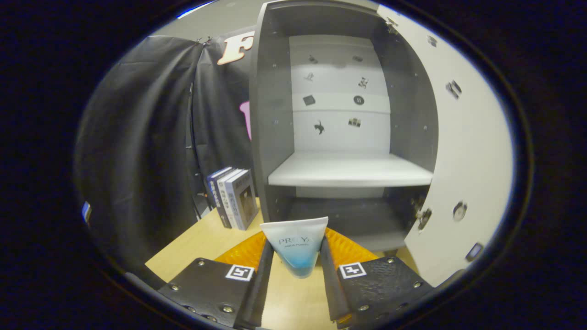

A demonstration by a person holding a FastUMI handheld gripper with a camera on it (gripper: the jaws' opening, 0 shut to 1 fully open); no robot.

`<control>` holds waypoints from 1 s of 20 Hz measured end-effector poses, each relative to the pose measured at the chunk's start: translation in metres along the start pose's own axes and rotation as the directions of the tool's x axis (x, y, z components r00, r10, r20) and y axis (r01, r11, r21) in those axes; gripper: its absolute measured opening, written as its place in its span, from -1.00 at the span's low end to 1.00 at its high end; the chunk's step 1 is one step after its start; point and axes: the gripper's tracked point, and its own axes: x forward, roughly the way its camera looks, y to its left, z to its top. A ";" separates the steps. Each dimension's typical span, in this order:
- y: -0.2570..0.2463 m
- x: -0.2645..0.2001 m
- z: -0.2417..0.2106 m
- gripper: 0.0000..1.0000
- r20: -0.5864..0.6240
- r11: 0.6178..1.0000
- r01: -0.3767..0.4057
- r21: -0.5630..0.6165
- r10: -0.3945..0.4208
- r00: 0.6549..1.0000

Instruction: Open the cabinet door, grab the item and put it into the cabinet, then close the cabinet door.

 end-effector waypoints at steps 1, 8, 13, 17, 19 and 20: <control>-0.004 0.007 0.023 0.06 0.027 1.000 0.000 0.004 0.000 1.000; -0.055 0.078 0.115 0.06 0.084 0.996 0.088 0.022 -0.090 0.992; -0.097 0.132 0.130 0.06 0.067 0.983 0.167 0.074 -0.172 0.983; -0.112 0.153 0.121 0.06 0.033 0.976 0.206 0.076 -0.209 0.977; -0.111 0.159 0.115 0.06 0.015 0.977 0.201 0.067 -0.203 0.979; -0.111 0.162 0.119 0.07 0.030 0.977 0.206 0.064 -0.208 0.978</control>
